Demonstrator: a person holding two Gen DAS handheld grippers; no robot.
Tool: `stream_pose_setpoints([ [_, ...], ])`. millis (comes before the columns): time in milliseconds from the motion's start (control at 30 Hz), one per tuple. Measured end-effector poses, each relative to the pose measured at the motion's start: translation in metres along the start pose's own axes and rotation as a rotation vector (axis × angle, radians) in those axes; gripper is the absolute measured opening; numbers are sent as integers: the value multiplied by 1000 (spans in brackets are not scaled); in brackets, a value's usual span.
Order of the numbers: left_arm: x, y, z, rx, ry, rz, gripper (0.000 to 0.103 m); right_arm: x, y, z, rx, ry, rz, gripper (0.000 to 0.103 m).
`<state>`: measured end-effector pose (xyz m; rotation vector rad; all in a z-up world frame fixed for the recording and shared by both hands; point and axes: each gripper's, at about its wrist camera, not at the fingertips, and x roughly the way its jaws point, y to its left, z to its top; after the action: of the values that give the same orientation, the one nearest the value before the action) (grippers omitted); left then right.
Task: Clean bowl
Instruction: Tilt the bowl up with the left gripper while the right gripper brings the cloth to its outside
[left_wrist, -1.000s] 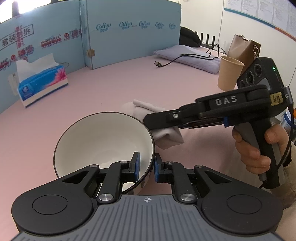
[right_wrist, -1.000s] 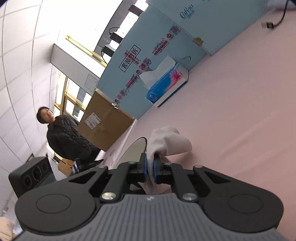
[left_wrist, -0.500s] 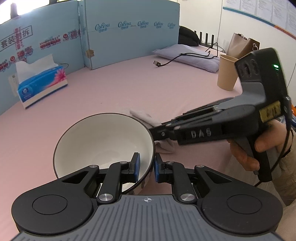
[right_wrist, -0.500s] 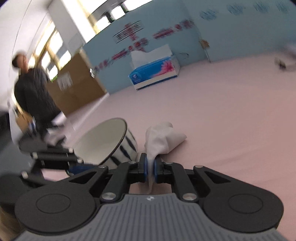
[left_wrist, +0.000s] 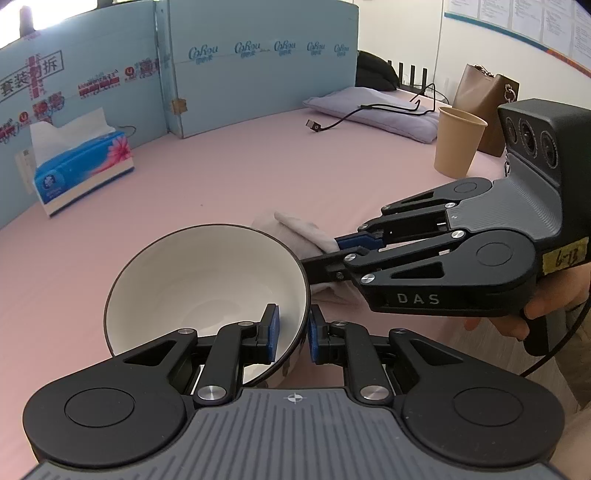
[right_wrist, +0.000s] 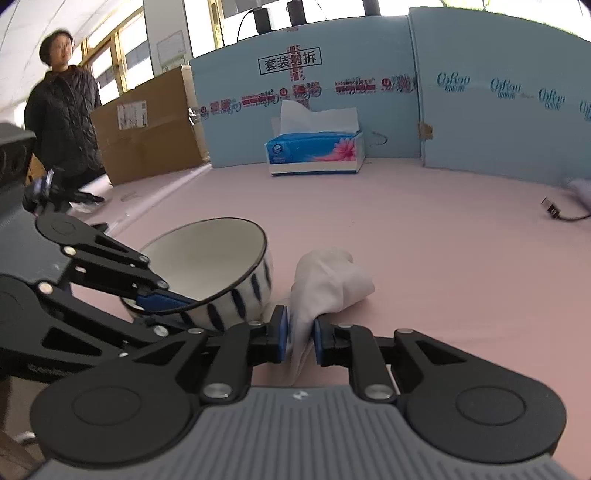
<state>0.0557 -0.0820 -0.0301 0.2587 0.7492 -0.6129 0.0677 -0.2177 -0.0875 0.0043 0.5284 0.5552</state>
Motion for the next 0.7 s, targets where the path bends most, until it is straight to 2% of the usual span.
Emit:
stream_pose_setpoints([
  [33, 0, 0, 0, 1, 0, 0, 22, 0, 1, 0, -13, 3, -4, 18],
  [133, 0, 0, 0, 1, 2, 1, 22, 4, 4, 1, -42, 3, -30, 30],
  [200, 0, -1, 1, 0, -1, 1, 22, 4, 2, 2, -41, -5, -32, 30],
  [233, 0, -1, 1, -1, -3, 0, 22, 3, -1, 2, -27, -9, -21, 25],
  [267, -1, -2, 2, 0, -6, -1, 22, 1, -5, 1, -6, -12, -5, 13],
  [500, 3, -5, 9, 22, -11, 11, 22, -13, -27, -5, 130, -37, 96, 12],
  [567, 5, -7, 10, 33, -9, 15, 23, -20, -34, -8, 183, -53, 163, 12],
  [700, 7, -11, 11, 49, -3, 29, 20, -17, -38, -7, 238, -76, 224, 12],
])
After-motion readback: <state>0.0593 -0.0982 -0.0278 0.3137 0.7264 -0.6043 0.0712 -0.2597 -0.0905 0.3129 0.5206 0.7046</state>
